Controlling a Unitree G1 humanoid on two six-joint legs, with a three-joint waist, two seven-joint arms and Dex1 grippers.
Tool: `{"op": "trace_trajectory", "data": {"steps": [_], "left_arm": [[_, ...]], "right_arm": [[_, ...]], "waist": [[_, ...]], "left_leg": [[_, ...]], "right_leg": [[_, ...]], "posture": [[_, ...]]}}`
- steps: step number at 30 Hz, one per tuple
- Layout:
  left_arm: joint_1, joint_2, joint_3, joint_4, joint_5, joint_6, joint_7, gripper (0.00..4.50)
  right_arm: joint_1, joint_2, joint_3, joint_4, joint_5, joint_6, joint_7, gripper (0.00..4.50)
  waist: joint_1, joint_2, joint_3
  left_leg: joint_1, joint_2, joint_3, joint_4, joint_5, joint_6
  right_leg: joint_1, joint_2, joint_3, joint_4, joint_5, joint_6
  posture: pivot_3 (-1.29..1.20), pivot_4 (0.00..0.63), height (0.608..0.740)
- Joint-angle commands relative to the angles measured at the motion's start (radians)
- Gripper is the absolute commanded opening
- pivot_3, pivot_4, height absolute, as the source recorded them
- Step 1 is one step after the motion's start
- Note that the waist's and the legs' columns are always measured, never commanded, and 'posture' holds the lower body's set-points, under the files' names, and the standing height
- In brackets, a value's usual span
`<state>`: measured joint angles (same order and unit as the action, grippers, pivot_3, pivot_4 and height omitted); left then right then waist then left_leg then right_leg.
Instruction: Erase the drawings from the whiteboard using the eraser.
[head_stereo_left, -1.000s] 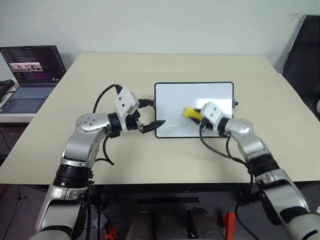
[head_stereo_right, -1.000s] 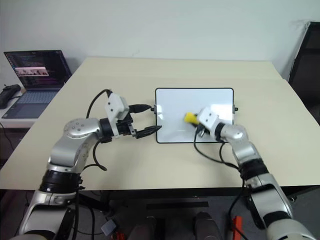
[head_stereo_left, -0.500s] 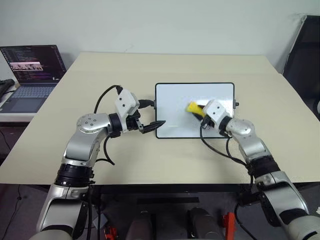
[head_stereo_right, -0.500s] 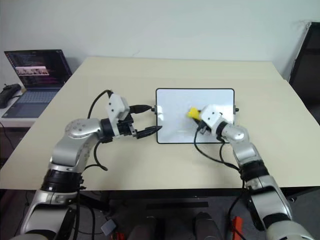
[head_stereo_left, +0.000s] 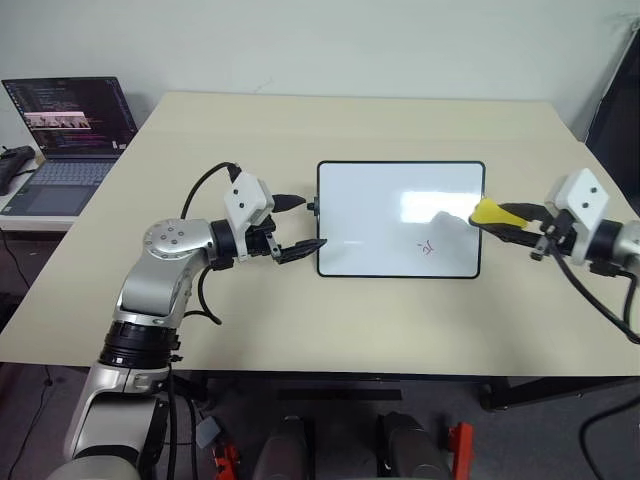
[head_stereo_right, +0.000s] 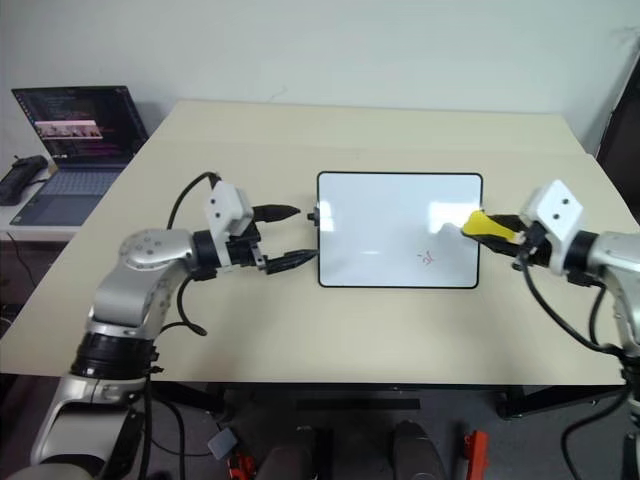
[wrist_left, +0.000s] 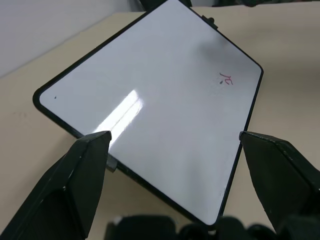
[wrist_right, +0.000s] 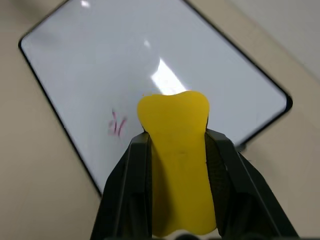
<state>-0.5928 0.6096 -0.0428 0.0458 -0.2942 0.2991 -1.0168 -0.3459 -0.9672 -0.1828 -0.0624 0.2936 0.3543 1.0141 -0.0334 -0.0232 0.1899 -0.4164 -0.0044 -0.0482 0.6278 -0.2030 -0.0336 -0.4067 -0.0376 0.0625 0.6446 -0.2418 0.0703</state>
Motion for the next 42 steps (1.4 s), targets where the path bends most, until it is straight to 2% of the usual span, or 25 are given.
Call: {"op": "trace_trajectory", "data": {"steps": [1, 19, 32, 36, 38, 42], "left_arm": [[-0.009, 0.017, 0.015, -0.030, -0.026, 0.005, -0.027, 4.50], [0.012, 0.030, 0.033, -0.095, -0.043, 0.064, -0.014, 4.50], [0.001, 0.014, 0.023, -0.083, -0.042, 0.056, -0.020, 4.50], [-0.004, 0.002, 0.017, -0.067, -0.034, 0.043, -0.018, 4.50], [-0.004, -0.011, 0.009, -0.058, -0.027, 0.036, -0.014, 4.50], [0.004, -0.035, -0.003, -0.061, -0.024, 0.035, -0.011, 4.50]], "right_arm": [[0.040, -0.037, -0.042, 0.000, -0.004, -0.030, 0.026, 1.09], [-0.043, 0.007, 0.014, 0.085, -0.025, -0.073, -0.004, 1.09], [-0.049, 0.027, 0.013, 0.080, -0.021, -0.080, -0.025, 1.09], [-0.136, 0.136, -0.006, 0.126, -0.038, -0.129, -0.160, 1.09], [-0.181, 0.234, -0.024, 0.149, -0.022, -0.128, -0.260, 1.09], [-0.172, 0.361, -0.017, 0.165, -0.041, -0.154, -0.365, 1.09]], "waist": [[-0.001, 0.000, 0.000], [0.000, 0.000, 0.000], [0.001, 0.000, 0.000], [-0.006, 0.000, 0.000], [-0.006, 0.000, 0.000], [-0.002, 0.000, 0.000]], "left_leg": [[0.000, 0.000, 0.000, 0.000, 0.000, 0.000], [0.000, 0.000, 0.000, 0.001, 0.000, 0.000], [0.000, 0.000, 0.000, 0.001, 0.000, 0.000], [0.001, 0.000, 0.001, 0.001, 0.000, 0.000], [0.001, 0.000, 0.001, 0.002, 0.000, 0.000], [0.001, 0.000, 0.000, 0.002, 0.000, 0.000]], "right_leg": [[0.000, 0.000, 0.000, 0.000, 0.000, 0.001], [0.000, 0.000, 0.000, 0.001, 0.000, 0.001], [0.000, 0.000, 0.000, 0.001, 0.001, 0.001], [0.000, 0.000, 0.001, 0.002, 0.001, 0.000], [0.000, 0.000, 0.001, 0.002, 0.002, 0.000], [0.000, 0.000, 0.000, 0.002, 0.003, -0.003]], "posture": [[0.00, 0.150, 0.740], [0.00, 0.150, 0.740], [0.00, 0.150, 0.740], [0.00, 0.150, 0.740], [0.00, 0.150, 0.740], [0.00, 0.150, 0.740]]}}
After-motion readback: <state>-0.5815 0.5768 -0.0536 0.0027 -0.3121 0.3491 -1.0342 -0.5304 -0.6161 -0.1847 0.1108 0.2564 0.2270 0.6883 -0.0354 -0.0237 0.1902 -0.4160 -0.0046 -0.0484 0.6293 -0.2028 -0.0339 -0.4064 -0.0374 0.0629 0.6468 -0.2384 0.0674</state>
